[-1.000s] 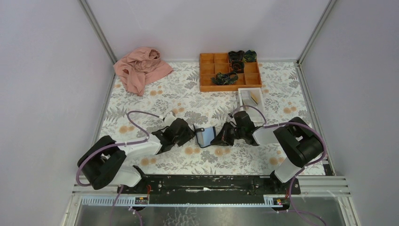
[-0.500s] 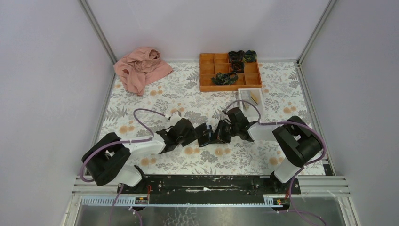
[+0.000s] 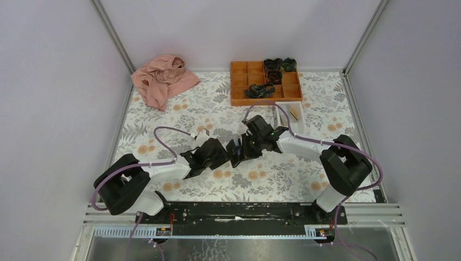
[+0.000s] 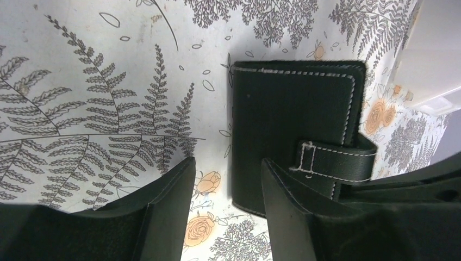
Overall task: Put the credit cards into the card holder
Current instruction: Close the card holder at the center of the board.
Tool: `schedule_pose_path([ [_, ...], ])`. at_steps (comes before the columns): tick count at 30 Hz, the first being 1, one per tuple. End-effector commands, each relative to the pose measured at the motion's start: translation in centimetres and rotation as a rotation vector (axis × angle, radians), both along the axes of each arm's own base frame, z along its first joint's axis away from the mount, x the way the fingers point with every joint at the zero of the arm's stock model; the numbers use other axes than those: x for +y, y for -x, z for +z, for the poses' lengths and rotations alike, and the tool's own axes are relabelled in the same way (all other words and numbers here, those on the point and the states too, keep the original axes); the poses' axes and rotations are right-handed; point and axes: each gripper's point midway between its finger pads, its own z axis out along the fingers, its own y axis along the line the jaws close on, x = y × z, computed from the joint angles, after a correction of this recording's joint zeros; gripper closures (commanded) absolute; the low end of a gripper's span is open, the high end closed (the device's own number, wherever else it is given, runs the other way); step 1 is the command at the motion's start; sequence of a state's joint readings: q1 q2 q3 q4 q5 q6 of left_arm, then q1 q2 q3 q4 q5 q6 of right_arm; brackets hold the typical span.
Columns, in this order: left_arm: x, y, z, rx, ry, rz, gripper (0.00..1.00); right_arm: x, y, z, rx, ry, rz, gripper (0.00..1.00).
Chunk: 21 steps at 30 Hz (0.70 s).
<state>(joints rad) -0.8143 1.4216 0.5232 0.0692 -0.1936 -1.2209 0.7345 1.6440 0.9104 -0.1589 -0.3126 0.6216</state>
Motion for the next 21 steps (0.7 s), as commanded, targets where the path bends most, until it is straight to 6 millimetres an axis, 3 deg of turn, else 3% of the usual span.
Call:
schedule_pose_path([
  [1,1.2,2.3,-2.1,0.070,-0.061,-0.028,0.44,-0.2,-1.3,3.0,-0.170,0.119,0.094,1.00],
  [5,1.1,2.3,-2.0,0.065,-0.055,-0.022,0.44,-0.1,-1.1,3.8,-0.219,0.188,0.149,1.00],
  [11,0.9,2.6,-2.2,0.074,-0.048,-0.019,0.44,0.3,-0.1,3.5,-0.244,0.282,0.242,1.00],
  [21,1.0,3.3,-2.9,0.096,-0.054,-0.024,0.44,1.0,2.1,0.7,-0.245,0.417,0.389,0.97],
])
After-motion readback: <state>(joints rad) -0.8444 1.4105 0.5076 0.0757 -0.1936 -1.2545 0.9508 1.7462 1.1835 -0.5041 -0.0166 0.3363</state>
